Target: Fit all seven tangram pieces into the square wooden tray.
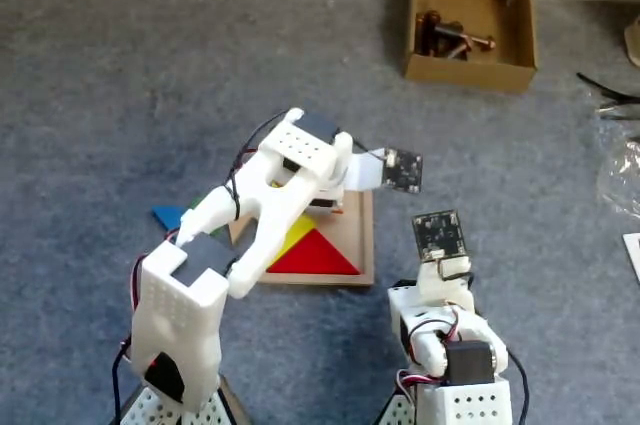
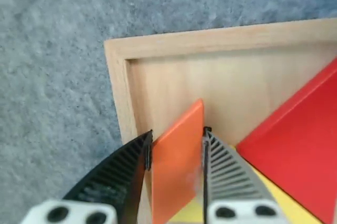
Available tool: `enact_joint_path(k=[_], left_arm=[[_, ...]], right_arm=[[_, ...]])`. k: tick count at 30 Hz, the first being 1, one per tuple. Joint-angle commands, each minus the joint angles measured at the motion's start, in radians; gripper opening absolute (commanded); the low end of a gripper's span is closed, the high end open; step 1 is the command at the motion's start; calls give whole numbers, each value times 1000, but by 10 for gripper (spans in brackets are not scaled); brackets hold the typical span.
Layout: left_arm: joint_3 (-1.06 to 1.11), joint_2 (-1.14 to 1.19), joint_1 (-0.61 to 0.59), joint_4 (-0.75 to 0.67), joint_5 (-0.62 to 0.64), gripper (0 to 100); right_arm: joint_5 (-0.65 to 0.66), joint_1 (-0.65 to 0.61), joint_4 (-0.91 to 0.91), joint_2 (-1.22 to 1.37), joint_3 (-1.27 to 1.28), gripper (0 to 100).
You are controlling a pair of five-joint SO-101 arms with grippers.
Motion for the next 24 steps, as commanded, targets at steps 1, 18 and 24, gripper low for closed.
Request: enact_joint_path(k=[1, 18, 24], left_arm=[[-8, -18, -13, -14, -5, 6], [-4, -18, -13, -14, -2, 6], [-7, -18, -31, -14, 0, 6]], right_arm=[[-8, -10, -18, -8, 117, 5], [-8, -10, -18, -8, 117, 5], [-8, -10, -18, -8, 117, 5]])
